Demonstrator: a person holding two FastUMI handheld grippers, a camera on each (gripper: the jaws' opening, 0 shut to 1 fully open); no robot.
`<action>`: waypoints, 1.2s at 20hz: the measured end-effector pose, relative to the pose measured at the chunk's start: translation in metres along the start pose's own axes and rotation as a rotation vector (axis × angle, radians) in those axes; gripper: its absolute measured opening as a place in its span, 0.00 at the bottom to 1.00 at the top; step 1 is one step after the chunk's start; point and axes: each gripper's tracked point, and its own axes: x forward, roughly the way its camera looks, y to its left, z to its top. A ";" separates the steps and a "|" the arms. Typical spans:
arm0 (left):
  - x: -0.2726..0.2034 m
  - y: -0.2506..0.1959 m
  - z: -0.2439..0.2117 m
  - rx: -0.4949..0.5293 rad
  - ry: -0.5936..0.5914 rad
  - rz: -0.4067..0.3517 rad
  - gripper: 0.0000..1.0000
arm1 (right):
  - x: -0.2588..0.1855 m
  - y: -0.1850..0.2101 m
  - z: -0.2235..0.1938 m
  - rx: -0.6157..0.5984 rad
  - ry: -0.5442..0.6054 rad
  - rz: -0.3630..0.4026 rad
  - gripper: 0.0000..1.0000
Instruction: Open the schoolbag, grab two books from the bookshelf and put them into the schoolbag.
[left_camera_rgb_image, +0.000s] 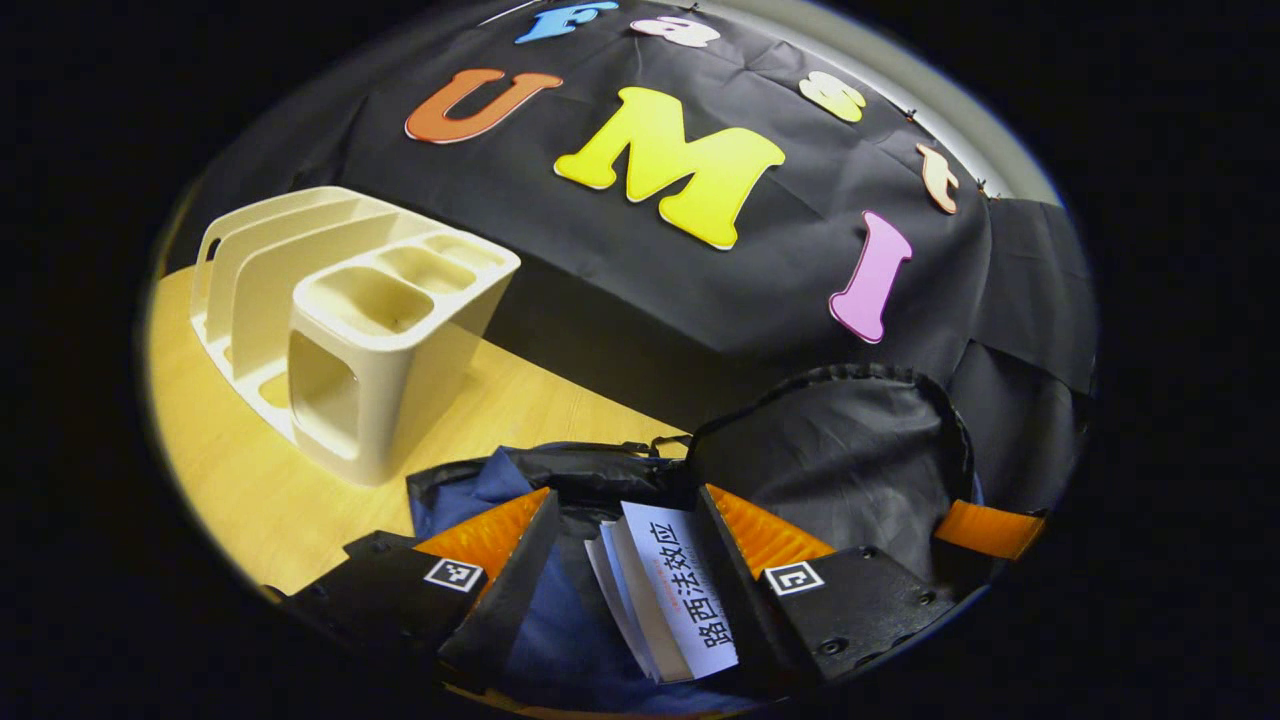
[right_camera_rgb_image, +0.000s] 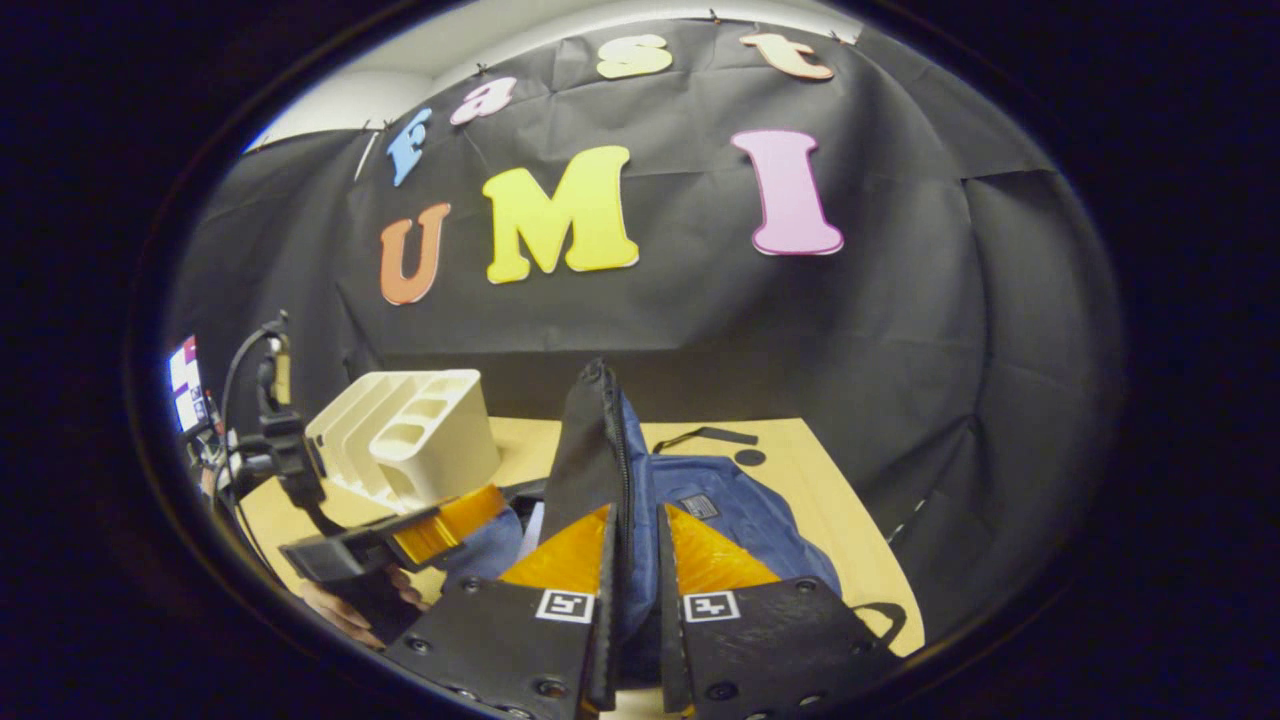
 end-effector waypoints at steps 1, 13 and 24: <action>-0.008 0.003 0.002 0.020 0.003 0.011 0.87 | -0.002 -0.001 -0.006 0.000 0.015 -0.012 0.20; -0.115 0.069 0.047 0.283 -0.125 0.162 0.89 | -0.043 0.006 -0.047 0.013 0.040 -0.099 0.87; -0.215 0.078 0.068 0.410 -0.218 0.210 0.96 | -0.127 0.028 -0.032 -0.001 -0.149 -0.111 0.96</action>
